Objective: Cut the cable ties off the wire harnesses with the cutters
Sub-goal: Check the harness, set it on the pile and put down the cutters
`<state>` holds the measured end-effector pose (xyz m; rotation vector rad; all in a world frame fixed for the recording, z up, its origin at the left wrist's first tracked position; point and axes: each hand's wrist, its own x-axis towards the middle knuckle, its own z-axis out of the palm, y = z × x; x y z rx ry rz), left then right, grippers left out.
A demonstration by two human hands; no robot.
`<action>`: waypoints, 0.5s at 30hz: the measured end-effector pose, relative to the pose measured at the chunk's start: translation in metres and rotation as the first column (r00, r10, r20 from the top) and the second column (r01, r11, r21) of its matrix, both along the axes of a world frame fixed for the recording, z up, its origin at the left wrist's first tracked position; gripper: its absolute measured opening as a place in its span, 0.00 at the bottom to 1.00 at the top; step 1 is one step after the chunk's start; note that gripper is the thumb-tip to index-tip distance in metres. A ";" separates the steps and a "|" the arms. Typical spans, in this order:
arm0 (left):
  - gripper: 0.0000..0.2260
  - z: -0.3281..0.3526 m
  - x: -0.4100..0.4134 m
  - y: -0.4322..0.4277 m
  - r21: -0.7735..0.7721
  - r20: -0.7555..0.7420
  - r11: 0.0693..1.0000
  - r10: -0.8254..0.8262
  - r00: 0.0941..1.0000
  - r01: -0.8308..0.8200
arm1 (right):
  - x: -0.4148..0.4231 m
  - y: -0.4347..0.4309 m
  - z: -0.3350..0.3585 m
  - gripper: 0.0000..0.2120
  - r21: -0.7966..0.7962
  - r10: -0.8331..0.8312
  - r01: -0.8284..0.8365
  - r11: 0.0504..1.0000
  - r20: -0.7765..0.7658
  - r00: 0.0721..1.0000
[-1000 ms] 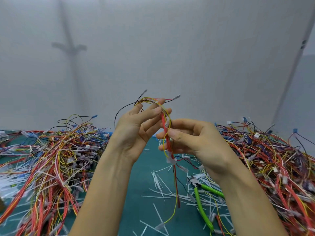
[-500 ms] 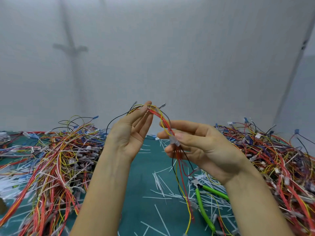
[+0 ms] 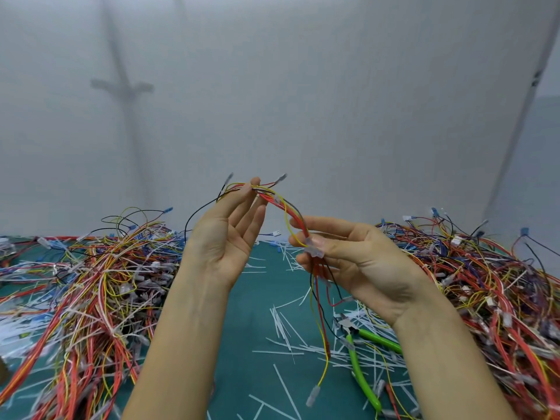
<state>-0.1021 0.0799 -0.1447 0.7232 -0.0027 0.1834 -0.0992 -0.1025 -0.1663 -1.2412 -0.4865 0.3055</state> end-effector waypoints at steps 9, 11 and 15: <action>0.22 -0.005 0.002 -0.007 0.265 0.066 0.964 0.020 0.998 -0.037 | -0.005 0.011 0.006 0.10 -0.237 -0.381 0.425 0.873 0.210 0.900; 0.34 -0.007 0.003 -0.010 0.355 0.092 0.934 -0.009 0.996 -0.025 | -0.006 0.016 0.007 0.11 -0.234 -0.443 0.527 0.817 0.332 0.833; 0.40 -0.013 -0.001 -0.023 0.579 0.131 0.815 -0.089 0.987 -0.003 | -0.011 0.026 0.005 0.18 -0.207 -0.513 0.694 0.690 0.537 0.670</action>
